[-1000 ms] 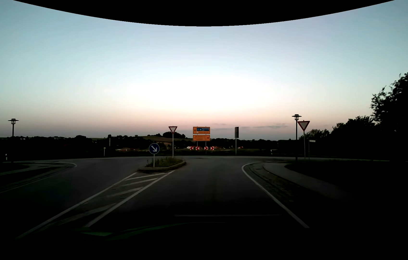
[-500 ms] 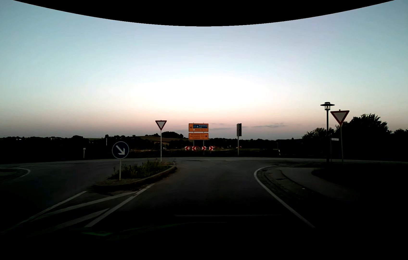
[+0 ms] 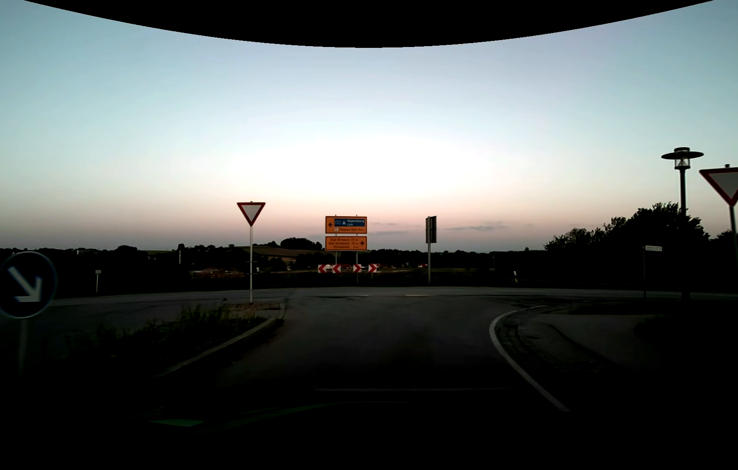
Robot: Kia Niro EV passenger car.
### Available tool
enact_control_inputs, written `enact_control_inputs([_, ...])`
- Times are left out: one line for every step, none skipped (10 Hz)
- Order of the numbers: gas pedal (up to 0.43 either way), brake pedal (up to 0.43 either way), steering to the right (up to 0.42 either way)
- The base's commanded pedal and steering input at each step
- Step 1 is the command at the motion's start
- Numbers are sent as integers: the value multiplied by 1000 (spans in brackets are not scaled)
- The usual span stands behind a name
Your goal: Follow the waypoints while adhering to traffic rules and regulations
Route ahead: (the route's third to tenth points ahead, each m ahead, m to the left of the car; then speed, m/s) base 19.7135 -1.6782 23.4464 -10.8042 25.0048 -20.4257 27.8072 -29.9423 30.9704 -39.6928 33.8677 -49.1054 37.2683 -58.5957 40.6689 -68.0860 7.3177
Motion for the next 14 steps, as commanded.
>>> enact_control_inputs([0,311,61])
enact_control_inputs([0,311,65])
enact_control_inputs([0,305,72])
enact_control_inputs([0,299,79])
enact_control_inputs([0,287,83])
enact_control_inputs([0,280,90])
enact_control_inputs([0,268,103])
enact_control_inputs([0,262,113])
enact_control_inputs([0,262,123])
enact_control_inputs([0,268,140])
enact_control_inputs([0,268,159])
enact_control_inputs([0,274,170])
enact_control_inputs([0,280,182])
enact_control_inputs([0,287,195])
